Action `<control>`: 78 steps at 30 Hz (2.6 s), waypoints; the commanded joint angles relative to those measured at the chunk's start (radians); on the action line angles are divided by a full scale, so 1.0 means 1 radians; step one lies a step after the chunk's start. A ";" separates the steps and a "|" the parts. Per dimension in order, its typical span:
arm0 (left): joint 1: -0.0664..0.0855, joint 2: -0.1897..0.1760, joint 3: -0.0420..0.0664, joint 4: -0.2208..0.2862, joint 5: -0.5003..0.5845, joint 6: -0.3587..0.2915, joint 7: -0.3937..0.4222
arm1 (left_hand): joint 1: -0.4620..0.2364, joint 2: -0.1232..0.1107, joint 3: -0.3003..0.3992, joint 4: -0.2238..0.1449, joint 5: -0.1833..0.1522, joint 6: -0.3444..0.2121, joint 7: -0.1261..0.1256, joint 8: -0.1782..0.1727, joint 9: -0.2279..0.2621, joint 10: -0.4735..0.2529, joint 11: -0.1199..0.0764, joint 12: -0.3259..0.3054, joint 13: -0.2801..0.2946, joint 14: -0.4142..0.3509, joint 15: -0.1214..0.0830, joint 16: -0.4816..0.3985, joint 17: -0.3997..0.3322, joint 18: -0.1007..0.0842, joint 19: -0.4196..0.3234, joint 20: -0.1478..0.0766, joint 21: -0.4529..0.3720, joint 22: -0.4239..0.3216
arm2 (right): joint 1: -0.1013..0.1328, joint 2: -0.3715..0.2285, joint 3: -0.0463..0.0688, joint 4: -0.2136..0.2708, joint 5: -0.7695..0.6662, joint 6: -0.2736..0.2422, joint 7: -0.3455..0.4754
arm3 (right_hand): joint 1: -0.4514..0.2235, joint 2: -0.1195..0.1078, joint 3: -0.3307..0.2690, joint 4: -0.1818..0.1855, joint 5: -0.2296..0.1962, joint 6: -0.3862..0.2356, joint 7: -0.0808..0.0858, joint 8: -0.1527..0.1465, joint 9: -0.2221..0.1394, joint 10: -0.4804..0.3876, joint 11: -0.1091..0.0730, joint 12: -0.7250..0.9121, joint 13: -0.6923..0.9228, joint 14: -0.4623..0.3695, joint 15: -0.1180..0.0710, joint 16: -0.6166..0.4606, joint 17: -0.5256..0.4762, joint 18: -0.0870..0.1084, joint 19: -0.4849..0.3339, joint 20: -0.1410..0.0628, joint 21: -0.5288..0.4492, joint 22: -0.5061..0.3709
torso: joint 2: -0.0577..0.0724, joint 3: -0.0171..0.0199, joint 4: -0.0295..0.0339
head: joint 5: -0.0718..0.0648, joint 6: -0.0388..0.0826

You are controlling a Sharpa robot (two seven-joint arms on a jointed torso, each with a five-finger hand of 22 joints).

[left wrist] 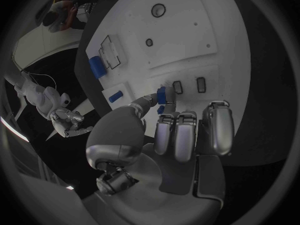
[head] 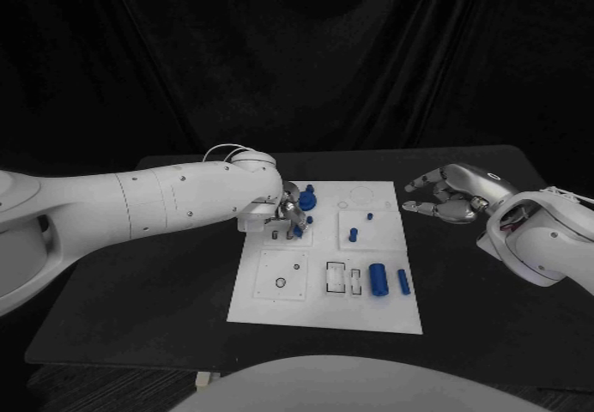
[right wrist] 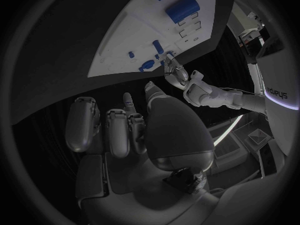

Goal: Assemble the parts on the task board

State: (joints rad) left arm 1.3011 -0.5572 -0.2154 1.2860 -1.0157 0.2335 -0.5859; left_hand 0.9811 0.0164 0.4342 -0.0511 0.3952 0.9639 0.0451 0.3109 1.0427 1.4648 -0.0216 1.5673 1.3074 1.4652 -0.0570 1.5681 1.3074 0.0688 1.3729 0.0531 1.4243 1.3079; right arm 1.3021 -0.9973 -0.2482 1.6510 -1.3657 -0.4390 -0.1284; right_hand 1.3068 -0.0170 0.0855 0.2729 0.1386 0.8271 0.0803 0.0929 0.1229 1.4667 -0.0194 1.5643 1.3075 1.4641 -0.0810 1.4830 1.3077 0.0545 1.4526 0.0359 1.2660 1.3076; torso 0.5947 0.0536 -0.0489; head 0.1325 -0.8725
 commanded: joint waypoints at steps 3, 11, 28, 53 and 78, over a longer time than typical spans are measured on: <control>-0.002 -0.017 0.001 0.015 0.002 -0.039 0.010 | -0.017 0.000 0.064 -0.052 0.009 0.004 -0.002 -0.005 0.004 0.106 0.000 0.004 0.263 0.106 -0.006 0.003 0.263 -0.007 0.005 -0.002 -0.006 0.076 | -0.002 -0.005 0.001 0.004 -0.002 0.009 -0.005 | 0.011 -0.002 -0.002 -0.006 0.005 0.009 0.000 0.004 -0.001 0.094 0.005 -0.005 0.252 0.081 0.005 -0.005 0.152 0.012 -0.008 0.001 -0.007 0.175 | 0.000 0.0005 -0.0002 | 0.003 0.000; -0.002 -0.038 0.001 0.027 0.002 -0.066 0.003 | -0.027 -0.003 0.076 -0.053 0.009 0.002 -0.001 -0.008 0.008 0.106 0.000 0.004 0.263 0.106 -0.006 0.003 0.263 -0.007 0.005 -0.002 -0.007 0.077 | -0.002 -0.006 0.001 0.004 -0.002 0.012 -0.006 | 0.011 -0.002 -0.002 -0.006 0.005 0.009 0.000 0.004 -0.001 0.094 0.005 -0.005 0.252 0.081 0.005 -0.005 0.152 0.012 -0.008 0.001 -0.007 0.175 | 0.000 0.0006 -0.0005 | 0.009 0.000; -0.004 -0.057 0.001 0.035 0.002 -0.054 -0.002 | -0.045 -0.003 0.087 -0.047 -0.004 0.002 0.000 -0.012 0.014 0.106 0.001 0.004 0.263 0.106 -0.005 0.003 0.263 -0.006 0.003 -0.002 -0.010 0.075 | -0.010 -0.002 0.001 0.000 -0.002 0.017 -0.005 | 0.011 -0.002 -0.002 -0.006 0.004 0.010 0.000 0.003 -0.002 0.093 0.005 -0.006 0.251 0.081 0.005 -0.006 0.151 0.012 -0.008 0.001 -0.008 0.175 | -0.001 0.0005 -0.0012 | 0.020 0.000; -0.027 -0.070 0.000 0.039 0.002 -0.060 -0.003 | -0.048 -0.001 0.092 -0.046 -0.008 0.001 0.000 -0.014 0.015 0.106 0.001 0.004 0.263 0.106 -0.005 0.003 0.263 -0.006 0.003 -0.001 -0.011 0.075 | -0.021 -0.003 0.001 -0.004 -0.002 0.023 -0.003 | 0.013 -0.002 -0.003 -0.007 0.005 0.011 0.000 0.003 -0.002 0.093 0.005 -0.007 0.250 0.081 0.006 -0.007 0.150 0.012 -0.008 0.001 -0.009 0.175 | -0.001 0.0006 -0.0011 | 0.032 0.000; -0.037 -0.068 0.000 0.046 0.002 -0.068 0.004 | -0.052 0.001 0.096 -0.044 -0.010 0.000 0.001 -0.016 0.016 0.106 0.002 0.004 0.263 0.106 -0.004 0.003 0.263 -0.006 0.002 -0.001 -0.012 0.074 | -0.027 -0.004 0.001 -0.011 -0.002 0.043 -0.012 | 0.014 -0.001 -0.003 -0.007 0.005 0.012 0.000 0.003 -0.003 0.092 0.005 -0.007 0.250 0.081 0.006 -0.007 0.150 0.012 -0.009 0.001 -0.010 0.175 | -0.001 0.0000 -0.0013 | 0.036 0.000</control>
State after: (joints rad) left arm 1.2737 -0.6290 -0.2109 1.3279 -1.0195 0.1569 -0.5921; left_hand 0.9281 0.0080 0.5250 -0.0953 0.3918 0.9638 0.0560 0.2996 1.0596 1.4646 -0.0212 1.5673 1.3074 1.4652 -0.0569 1.5681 1.3081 0.0688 1.3729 0.0533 1.4165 1.3074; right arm 1.2784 -1.0000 -0.2477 1.6395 -1.3656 -0.4078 -0.1297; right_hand 1.3107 -0.0210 0.0828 0.2702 0.1387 0.8342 0.0803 0.0929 0.1209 1.4667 -0.0194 1.5605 1.3075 1.4642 -0.0811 1.4791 1.3074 0.0545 1.4526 0.0358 1.2611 1.3078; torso 0.5937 0.0536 -0.0505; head 0.1682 -0.8725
